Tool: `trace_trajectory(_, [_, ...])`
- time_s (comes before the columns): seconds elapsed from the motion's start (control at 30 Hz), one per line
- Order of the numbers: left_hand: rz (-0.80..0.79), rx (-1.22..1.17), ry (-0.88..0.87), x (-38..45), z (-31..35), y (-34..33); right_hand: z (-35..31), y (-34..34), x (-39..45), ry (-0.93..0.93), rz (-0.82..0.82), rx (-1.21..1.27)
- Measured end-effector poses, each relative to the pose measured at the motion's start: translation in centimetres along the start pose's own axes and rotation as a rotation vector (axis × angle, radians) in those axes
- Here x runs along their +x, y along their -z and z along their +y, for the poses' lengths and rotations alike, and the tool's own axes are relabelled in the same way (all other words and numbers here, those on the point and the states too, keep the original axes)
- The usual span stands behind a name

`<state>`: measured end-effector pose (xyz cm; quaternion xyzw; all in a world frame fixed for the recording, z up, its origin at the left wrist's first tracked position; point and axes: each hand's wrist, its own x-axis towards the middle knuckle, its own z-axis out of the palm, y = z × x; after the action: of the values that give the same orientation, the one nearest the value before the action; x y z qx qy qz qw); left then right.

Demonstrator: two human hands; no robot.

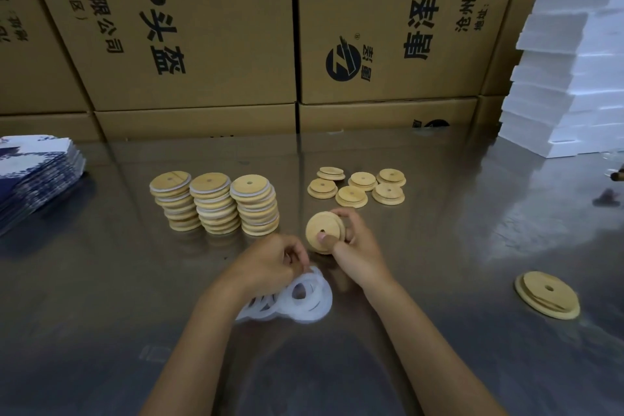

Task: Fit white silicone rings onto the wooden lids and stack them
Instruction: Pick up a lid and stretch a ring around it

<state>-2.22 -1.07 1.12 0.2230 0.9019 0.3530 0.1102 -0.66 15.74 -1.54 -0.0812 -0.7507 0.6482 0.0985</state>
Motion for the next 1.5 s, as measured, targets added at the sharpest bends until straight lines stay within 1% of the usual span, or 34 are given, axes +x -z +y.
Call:
trace_trajectory(0.2, [0.085, -0.188, -0.025, -0.1, 0.1, 0.0, -1.0, 0.6, -0.4, -0.040, 0.008, 0.127])
trace_trajectory(0.27, [0.139, -0.220, -0.051, -0.1, 0.1, 0.1, -1.2, 0.7, -0.4, -0.065, 0.002, 0.170])
trace_trajectory(0.37, [0.237, -0.278, -0.075, 0.2, 0.4, 0.4, -1.6, 0.8, -0.4, -0.098, -0.035, 0.164])
trace_trajectory(0.5, [0.338, -0.502, -0.097, 0.2, 1.2, 0.9, -2.2, 0.9, -0.6, -0.164, -0.116, 0.237])
trace_trajectory(0.57, [0.376, -0.599, -0.103, 0.0, 1.6, 1.1, -2.6, 0.8, -0.8, -0.198, -0.182, 0.351])
trace_trajectory(0.67, [0.513, -0.692, -0.101, -0.2, 2.0, 1.3, -3.0, 0.6, -1.3, -0.282, -0.313, 0.575])
trace_trajectory(0.7, [0.552, -0.700, -0.098, -0.2, 2.0, 1.3, -3.2, 0.6, -1.5, -0.299, -0.362, 0.594])
trace_trajectory(0.77, [0.593, -0.693, -0.098, -0.2, 2.1, 1.3, -3.2, 0.3, -1.9, -0.279, -0.436, 0.500])
trace_trajectory(0.83, [0.596, -0.667, -0.110, -0.2, 2.2, 1.2, -3.2, 0.0, -2.2, -0.233, -0.442, 0.399])
trace_trajectory(1.0, [0.592, -0.585, -0.119, -0.1, 2.2, 0.9, -3.6, 0.0, -2.6, -0.177, -0.445, 0.375])
trace_trajectory(1.13, [0.570, -0.563, -0.101, -0.1, 2.2, 1.0, -3.4, -0.2, -2.4, -0.189, -0.370, 0.346])
trace_trajectory(1.4, [0.523, -0.601, -0.056, -0.4, 1.9, 1.7, -3.2, 0.0, -2.2, -0.186, -0.303, 0.371])
trace_trajectory(1.5, [0.499, -0.578, -0.046, -0.4, 1.8, 1.8, -3.3, 0.1, -2.1, -0.182, -0.280, 0.346])
